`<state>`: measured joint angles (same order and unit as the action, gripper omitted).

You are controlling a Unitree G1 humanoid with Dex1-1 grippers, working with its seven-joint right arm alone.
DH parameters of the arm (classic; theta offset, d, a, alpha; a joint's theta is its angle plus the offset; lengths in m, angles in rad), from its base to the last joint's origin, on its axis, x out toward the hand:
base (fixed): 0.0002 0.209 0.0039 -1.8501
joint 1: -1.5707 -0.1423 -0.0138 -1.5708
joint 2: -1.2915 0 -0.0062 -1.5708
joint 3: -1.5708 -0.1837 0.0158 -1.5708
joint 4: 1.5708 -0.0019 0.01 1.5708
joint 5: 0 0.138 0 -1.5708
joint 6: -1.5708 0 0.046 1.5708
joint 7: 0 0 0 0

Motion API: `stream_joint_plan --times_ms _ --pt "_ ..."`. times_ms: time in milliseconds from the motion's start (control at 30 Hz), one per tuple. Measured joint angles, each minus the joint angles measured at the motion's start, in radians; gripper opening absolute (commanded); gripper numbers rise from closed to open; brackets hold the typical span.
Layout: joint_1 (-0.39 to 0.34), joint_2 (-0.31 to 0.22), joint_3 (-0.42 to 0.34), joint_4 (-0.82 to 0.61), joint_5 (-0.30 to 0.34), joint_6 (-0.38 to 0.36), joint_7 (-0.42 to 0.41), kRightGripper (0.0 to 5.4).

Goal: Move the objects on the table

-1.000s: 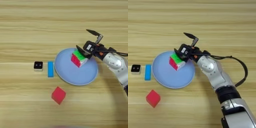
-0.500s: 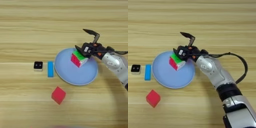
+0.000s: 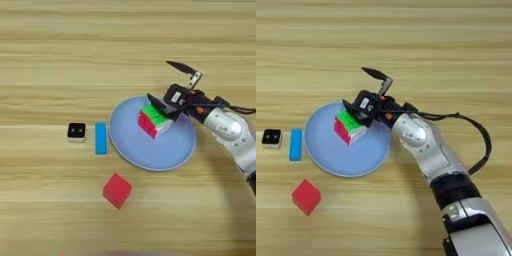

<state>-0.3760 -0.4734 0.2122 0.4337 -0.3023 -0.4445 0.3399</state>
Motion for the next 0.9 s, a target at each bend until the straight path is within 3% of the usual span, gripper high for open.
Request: stream_joint_plan --times_ms 700,900 --pt "0.030 0.066 -0.126 -0.075 0.188 0.109 0.088 5.38" --pt "0.031 0.098 -0.176 -0.122 0.369 0.247 0.197 5.38"
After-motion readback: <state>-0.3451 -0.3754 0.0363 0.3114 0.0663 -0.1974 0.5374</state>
